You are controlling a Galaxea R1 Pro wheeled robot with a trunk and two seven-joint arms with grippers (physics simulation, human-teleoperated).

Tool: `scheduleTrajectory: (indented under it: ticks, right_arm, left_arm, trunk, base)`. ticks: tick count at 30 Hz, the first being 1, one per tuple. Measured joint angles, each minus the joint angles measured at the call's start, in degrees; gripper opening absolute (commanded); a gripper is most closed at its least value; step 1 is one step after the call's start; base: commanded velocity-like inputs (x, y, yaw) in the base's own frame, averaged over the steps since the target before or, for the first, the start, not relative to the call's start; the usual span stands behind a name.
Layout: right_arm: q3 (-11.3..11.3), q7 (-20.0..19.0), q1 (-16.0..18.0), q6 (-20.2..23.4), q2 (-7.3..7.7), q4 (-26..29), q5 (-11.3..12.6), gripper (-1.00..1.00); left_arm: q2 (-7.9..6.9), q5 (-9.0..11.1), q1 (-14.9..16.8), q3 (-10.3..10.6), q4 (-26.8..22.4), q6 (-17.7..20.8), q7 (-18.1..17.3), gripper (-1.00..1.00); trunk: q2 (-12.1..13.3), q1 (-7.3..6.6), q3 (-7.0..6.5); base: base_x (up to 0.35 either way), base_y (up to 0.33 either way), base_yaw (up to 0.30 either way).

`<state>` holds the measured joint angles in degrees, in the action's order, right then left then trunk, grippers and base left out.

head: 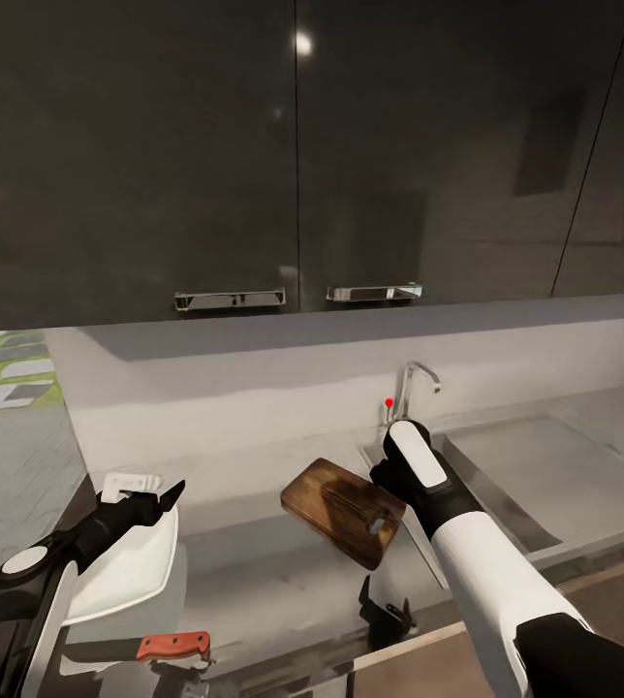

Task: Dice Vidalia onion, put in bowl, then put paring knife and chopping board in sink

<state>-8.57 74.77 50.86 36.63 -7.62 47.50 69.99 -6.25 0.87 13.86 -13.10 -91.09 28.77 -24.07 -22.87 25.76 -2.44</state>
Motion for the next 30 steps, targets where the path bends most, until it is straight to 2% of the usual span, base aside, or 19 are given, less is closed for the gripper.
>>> scheduleTrajectory:
  ticks: [14, 30]
  right_arm:
    - [2.2, 0.0, 0.0, 0.1, 0.47, 0.4, 0.1, 1.0]
    - [2.3, -0.3, 0.0, 0.1, 0.48, 0.4, 0.1, 1.0]
  left_arm:
    - [-0.08, 0.0, 0.0, 0.0, 0.0, 0.0, 0.0, 1.0]
    - [-0.09, 0.0, 0.0, 0.0, 0.0, 0.0, 0.0, 1.0]
  trunk:
    - [0.0, 0.0, 1.07]
    - [0.0, 0.0, 2.13]
  base:
    - [0.0, 0.0, -0.063]
    - [0.0, 0.0, -0.096]
